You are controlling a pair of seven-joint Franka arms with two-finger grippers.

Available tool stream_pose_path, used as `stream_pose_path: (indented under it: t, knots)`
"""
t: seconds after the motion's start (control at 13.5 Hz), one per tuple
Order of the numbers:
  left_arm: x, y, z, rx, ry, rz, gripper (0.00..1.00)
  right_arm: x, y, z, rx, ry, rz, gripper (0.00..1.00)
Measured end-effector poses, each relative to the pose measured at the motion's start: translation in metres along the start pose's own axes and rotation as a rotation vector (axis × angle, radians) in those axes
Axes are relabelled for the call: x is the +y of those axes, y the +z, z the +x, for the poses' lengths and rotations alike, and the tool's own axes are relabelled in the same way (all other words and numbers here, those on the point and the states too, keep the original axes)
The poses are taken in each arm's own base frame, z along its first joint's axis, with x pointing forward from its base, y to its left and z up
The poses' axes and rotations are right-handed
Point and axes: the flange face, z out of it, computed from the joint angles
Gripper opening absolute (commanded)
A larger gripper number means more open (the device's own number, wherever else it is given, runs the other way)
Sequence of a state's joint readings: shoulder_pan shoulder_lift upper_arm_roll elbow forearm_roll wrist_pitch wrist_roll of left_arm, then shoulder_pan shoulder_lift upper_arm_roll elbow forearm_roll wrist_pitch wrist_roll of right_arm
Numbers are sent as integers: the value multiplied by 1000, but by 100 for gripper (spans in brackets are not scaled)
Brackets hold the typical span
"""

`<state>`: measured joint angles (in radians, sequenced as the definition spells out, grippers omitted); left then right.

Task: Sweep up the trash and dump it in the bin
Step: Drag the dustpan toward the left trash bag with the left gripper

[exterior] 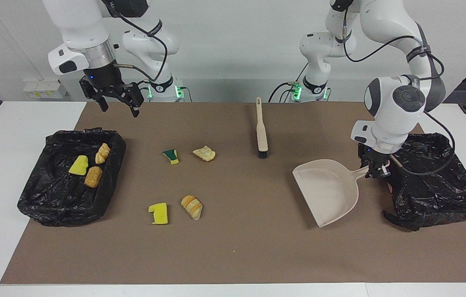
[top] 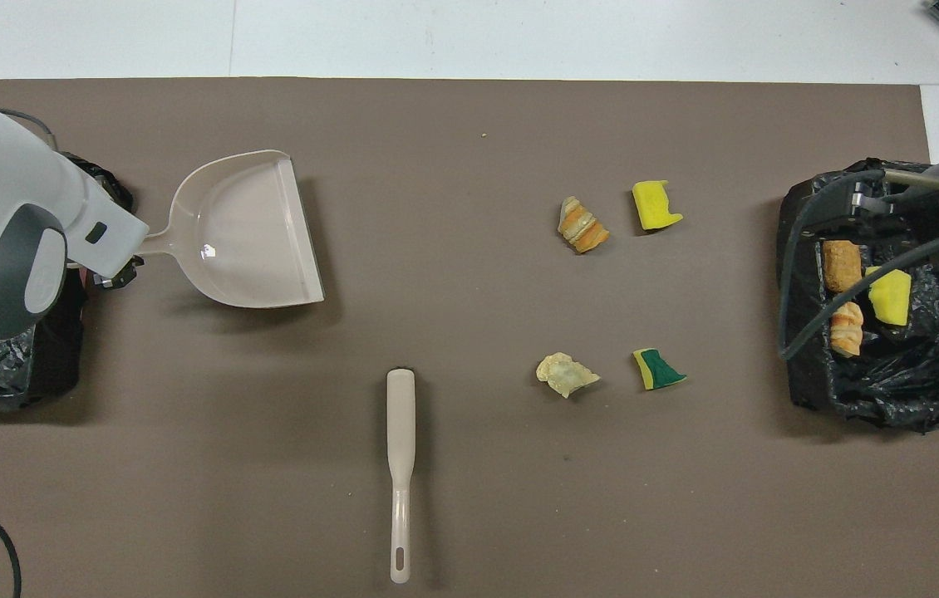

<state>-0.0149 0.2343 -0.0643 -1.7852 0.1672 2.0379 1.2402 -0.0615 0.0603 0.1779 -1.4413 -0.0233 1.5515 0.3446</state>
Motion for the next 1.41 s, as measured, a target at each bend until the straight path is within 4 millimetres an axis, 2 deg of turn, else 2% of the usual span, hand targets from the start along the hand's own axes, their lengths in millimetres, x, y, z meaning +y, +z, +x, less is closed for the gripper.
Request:
stream_pose_path:
  t: [0.15,0.37,0.59,0.96,1.19,1.41]
  knots:
    - [4,15,-11,8,-3,16,0,-17,2,-6,0,-15,4,100]
    - [14,26,-6,12,11,16,0,-60,18,-29,2,-51,7,100]
    - [16,23,-2,16,16,25,0,-121,56,-80,-5,-92,-11,100]
    - [18,22,6,24,-30,38,0,-226,140,-190,-9,-120,-35,100]
    - [26,26,23,24,-21,31,0,-253,167,-233,-30,-101,-36,100]
    - [27,27,27,25,-47,29,0,-278,183,-268,-58,-86,-18,100]
